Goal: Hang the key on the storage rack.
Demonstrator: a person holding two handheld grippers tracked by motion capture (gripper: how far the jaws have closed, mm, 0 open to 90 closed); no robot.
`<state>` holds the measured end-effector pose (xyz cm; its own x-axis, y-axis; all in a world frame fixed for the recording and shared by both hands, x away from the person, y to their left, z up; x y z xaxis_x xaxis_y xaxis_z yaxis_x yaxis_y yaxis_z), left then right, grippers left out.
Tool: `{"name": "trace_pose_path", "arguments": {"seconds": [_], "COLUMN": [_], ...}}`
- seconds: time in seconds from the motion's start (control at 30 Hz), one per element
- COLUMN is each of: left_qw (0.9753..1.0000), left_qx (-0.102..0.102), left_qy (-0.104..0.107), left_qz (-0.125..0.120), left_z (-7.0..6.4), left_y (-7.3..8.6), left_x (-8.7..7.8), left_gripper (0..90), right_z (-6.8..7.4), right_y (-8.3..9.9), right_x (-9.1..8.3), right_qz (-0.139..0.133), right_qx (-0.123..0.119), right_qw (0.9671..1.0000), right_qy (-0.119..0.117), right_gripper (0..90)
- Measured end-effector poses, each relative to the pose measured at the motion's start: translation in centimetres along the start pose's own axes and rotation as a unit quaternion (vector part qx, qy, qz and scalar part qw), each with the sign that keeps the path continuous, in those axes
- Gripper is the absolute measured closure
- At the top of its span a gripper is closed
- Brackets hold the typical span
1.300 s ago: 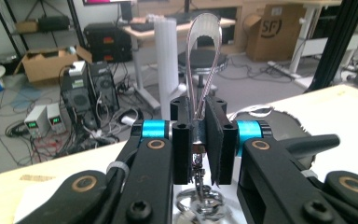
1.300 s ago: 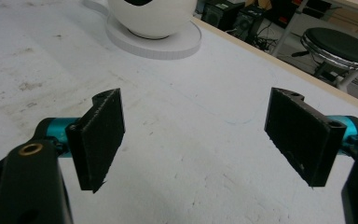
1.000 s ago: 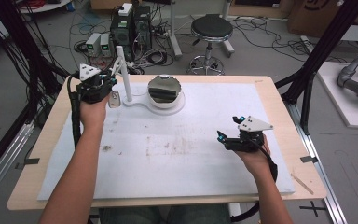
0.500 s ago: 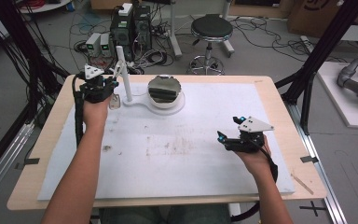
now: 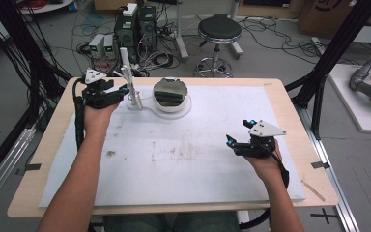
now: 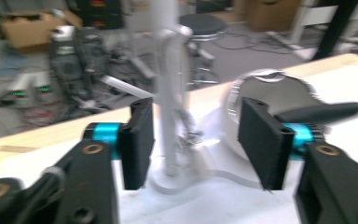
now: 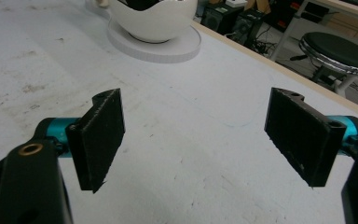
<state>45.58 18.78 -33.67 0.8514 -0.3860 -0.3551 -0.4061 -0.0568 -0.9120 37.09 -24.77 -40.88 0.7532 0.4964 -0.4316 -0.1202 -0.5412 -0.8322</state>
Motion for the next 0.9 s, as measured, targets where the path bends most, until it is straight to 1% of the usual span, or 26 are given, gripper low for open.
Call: {"name": "trace_pose_path", "arguments": {"seconds": [0.03, 0.07, 0.13, 0.17, 0.2, 0.23, 0.27, 0.3, 0.37, 0.4, 0.5, 0.53, 0.57, 0.67, 0.73, 0.77, 0.87, 0.9], "left_qw": [0.9999, 0.9996, 0.9993, 0.999, 0.9984, 0.9977, 0.9964, 0.9956, 0.9937, 0.9923, 0.9893, 0.9885, 0.9877, 0.9862, 0.9849, 0.9843, 0.982, 0.9821], "left_qx": [0.0, 0.007, 0.016, 0.019, 0.022, 0.023, 0.028, 0.033, 0.049, 0.053, 0.063, 0.066, 0.069, 0.075, 0.08, 0.081, 0.081, 0.077], "left_qy": [0.013, 0.025, 0.031, 0.038, 0.05, 0.063, 0.078, 0.086, 0.099, 0.11, 0.13, 0.134, 0.138, 0.145, 0.152, 0.155, 0.168, 0.169], "left_qz": [0.004, 0.008, 0.014, 0.011, 0.012, 0.012, 0.015, 0.016, 0.019, 0.021, 0.02, 0.021, 0.026, 0.026, 0.024, 0.025, 0.028, 0.032], "left_z": [-0.2, -0.6, -0.9, -1.2, -1.4, -1.7, -2.0, -2.2, -2.6, -2.8, -3.2, -3.3, -3.4, -3.6, -3.7, -3.8, -3.9, -3.9], "left_y": [0.4, 0.9, 1.5, 1.7, 1.9, 2.2, 2.5, 2.7, 3.2, 3.4, 4.5, 5.0, 5.5, 6.9, 7.5, 7.8, 8.8, 9.0], "left_x": [-0.2, -0.5, -1.1, -1.4, -1.8, -2.2, -2.5, -2.8, -3.5, -3.9, -5.0, -5.3, -5.5, -6.0, -6.2, -6.3, -6.3, -6.2], "left_gripper": [38.8, 37.5, 34.1, 32.5, 31.6, 31.2, 30.6, 28.6, 27.7, 26.9, 25.6, 25.3, 25.3, 24.4, 23.1, 23.1, 21.6, 21.6], "right_z": [0.0, -0.1, -0.2, -0.2, -0.2, -0.2, -0.2, -0.2, -0.3, -0.3, -0.4, -0.5, -0.4, -0.5, -0.7, -0.6, -0.7, -0.8], "right_y": [-0.1, -0.1, -0.2, -0.2, -0.3, -0.3, -0.4, -0.5, -0.6, -0.6, -0.5, -0.5, -0.5, -0.4, -0.3, -0.2, 0.2, 0.3], "right_x": [0.0, -0.1, -0.2, -0.2, -0.2, -0.2, -0.3, -0.3, -0.4, -0.4, -0.5, -0.5, -0.6, -0.6, -0.6, -0.6, -0.6, -0.6], "right_qz": [-0.003, -0.001, -0.003, -0.003, -0.004, -0.007, -0.007, -0.008, -0.011, -0.011, -0.01, -0.011, -0.011, -0.012, -0.01, -0.009, -0.004, -0.004], "right_qx": [-0.001, 0.001, -0.001, -0.003, -0.002, -0.004, -0.004, -0.004, -0.005, -0.004, -0.002, -0.004, 0.001, 0.001, -0.004, 0.0, 0.001, 0.002], "right_qw": [1.0, 1.0, 1.0, 1.0, 1.0, 1.0, 1.0, 1.0, 0.9999, 0.9999, 0.9999, 0.9999, 0.9999, 0.9999, 0.9999, 0.9999, 0.9999, 0.9999], "right_qy": [0.001, 0.001, 0.003, 0.003, 0.002, 0.003, 0.003, 0.003, 0.005, 0.005, 0.006, 0.008, 0.009, 0.008, 0.01, 0.01, 0.01, 0.01], "right_gripper": [20.4, 20.4, 20.4, 20.4, 20.4, 20.4, 20.4, 20.4, 20.4, 20.4, 20.4, 20.4, 20.4, 20.4, 20.4, 20.4, 20.4, 20.4]}}
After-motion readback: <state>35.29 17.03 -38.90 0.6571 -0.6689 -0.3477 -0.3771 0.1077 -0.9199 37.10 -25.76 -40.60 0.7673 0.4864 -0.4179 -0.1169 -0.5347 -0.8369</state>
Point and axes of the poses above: each handheld gripper's, and its own axes: x roughly forward along the jaws, y roughly out of its underside, z roughly to its left, the point moved 5 cm from there along x, roughly forward along the jaws, and after that the axes turned 10 degrees about -x, right-handed, at the moved point
